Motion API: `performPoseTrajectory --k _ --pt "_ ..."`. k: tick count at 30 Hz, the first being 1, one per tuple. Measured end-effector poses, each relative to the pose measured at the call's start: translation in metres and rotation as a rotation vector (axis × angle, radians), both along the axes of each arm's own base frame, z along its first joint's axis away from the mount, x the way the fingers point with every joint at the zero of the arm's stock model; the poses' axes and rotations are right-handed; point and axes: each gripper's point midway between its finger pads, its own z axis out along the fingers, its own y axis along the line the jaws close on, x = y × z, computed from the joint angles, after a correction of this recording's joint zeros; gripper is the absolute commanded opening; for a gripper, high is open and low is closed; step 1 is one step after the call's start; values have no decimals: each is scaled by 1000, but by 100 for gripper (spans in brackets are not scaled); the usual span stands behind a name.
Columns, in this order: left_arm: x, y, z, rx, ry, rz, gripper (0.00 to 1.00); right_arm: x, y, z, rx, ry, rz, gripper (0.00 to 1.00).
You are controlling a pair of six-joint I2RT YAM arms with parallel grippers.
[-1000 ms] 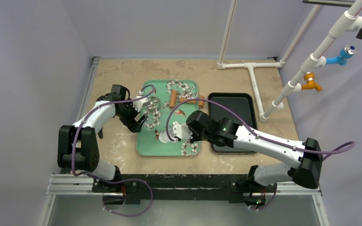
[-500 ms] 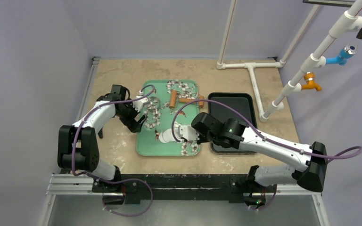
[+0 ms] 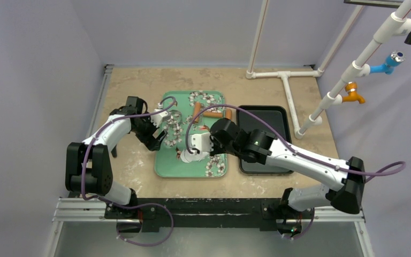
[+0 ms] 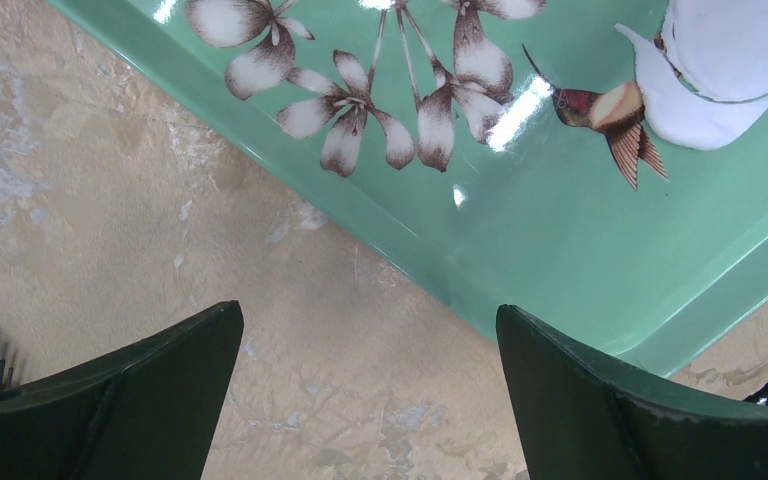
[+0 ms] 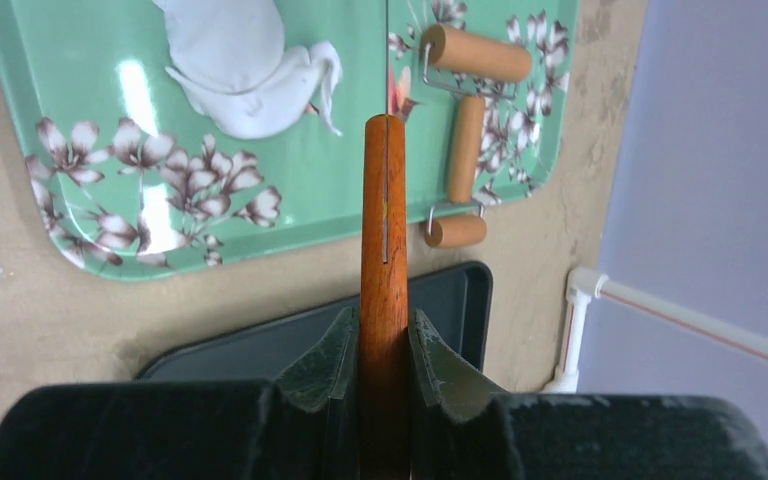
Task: Roll out the dumpling wrappers from the dough
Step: Remove the dumpling wrapper from the work surface.
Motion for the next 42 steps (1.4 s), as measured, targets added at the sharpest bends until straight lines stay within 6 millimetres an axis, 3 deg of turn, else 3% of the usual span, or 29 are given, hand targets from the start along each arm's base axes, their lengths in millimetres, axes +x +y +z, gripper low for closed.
performPoseTrajectory --k 4,8,23,42 --pt "0 0 0 0 0 0 100 4 21 -24 -50 41 53 0" --pt "0 0 0 0 0 0 100 4 25 -42 -100 75 80 0" --pt "0 0 0 0 0 0 100 14 3 -51 -161 64 8 0" --pt "0 0 0 0 0 0 100 -4 -32 -47 -156 85 -62 0"
